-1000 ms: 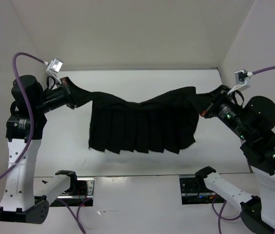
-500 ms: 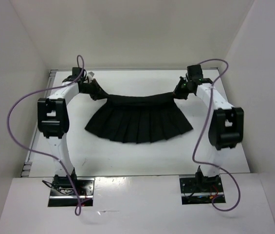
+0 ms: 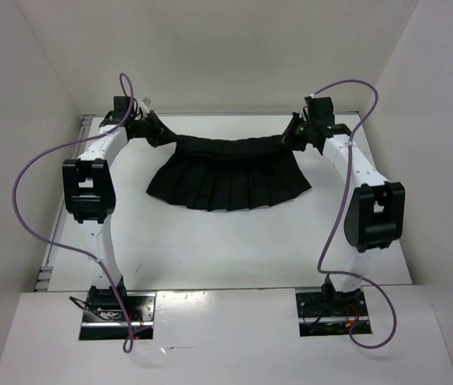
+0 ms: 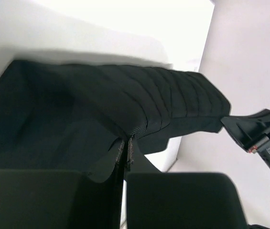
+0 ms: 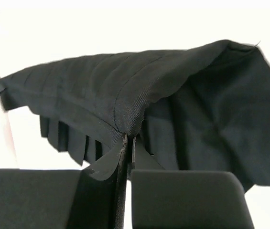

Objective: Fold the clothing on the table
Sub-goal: Fold the skirt

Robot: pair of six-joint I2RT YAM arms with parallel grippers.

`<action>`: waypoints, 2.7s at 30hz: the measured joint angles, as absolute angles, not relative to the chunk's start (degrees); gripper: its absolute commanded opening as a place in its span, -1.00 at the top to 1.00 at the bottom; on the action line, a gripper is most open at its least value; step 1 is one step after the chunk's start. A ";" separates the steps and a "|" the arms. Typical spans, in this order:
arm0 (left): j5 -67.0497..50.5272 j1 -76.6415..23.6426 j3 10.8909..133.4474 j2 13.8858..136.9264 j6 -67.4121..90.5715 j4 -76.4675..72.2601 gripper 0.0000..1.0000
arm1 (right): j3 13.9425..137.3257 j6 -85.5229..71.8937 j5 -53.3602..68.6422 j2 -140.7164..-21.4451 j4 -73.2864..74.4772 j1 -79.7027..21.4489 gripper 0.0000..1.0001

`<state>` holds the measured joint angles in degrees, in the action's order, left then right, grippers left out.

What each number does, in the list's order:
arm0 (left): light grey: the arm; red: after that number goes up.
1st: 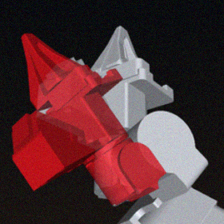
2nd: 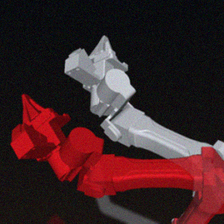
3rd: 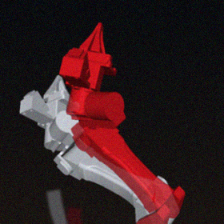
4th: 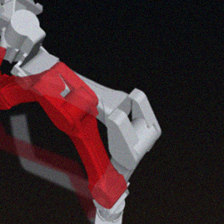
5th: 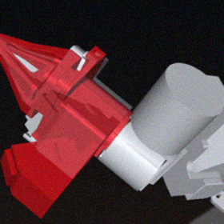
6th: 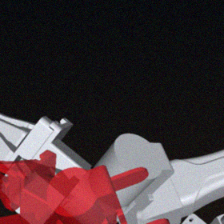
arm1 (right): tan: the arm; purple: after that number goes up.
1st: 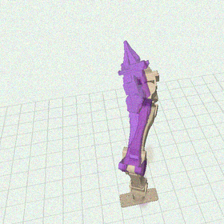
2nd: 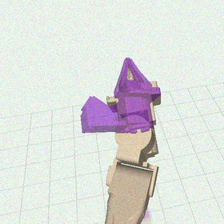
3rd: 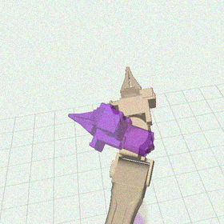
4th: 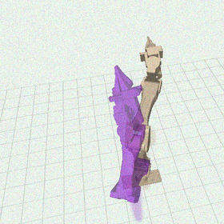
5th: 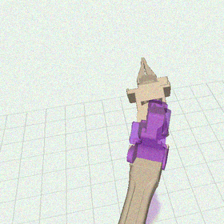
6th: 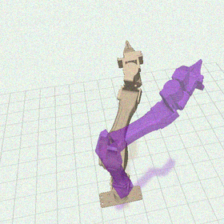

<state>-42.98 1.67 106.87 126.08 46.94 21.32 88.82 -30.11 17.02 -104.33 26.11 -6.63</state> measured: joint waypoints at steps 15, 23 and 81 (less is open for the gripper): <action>-38.02 1.04 72.01 102.98 44.18 21.98 1.00 | 68.64 -30.06 15.70 -90.24 34.89 -7.64 1.00; -31.97 -2.07 60.73 104.07 40.80 28.25 1.00 | 64.31 -30.13 11.77 -93.08 43.77 -10.66 1.00; -38.30 -16.36 68.38 100.38 34.83 15.44 0.99 | 71.59 -16.78 31.51 -113.93 32.10 -7.42 0.85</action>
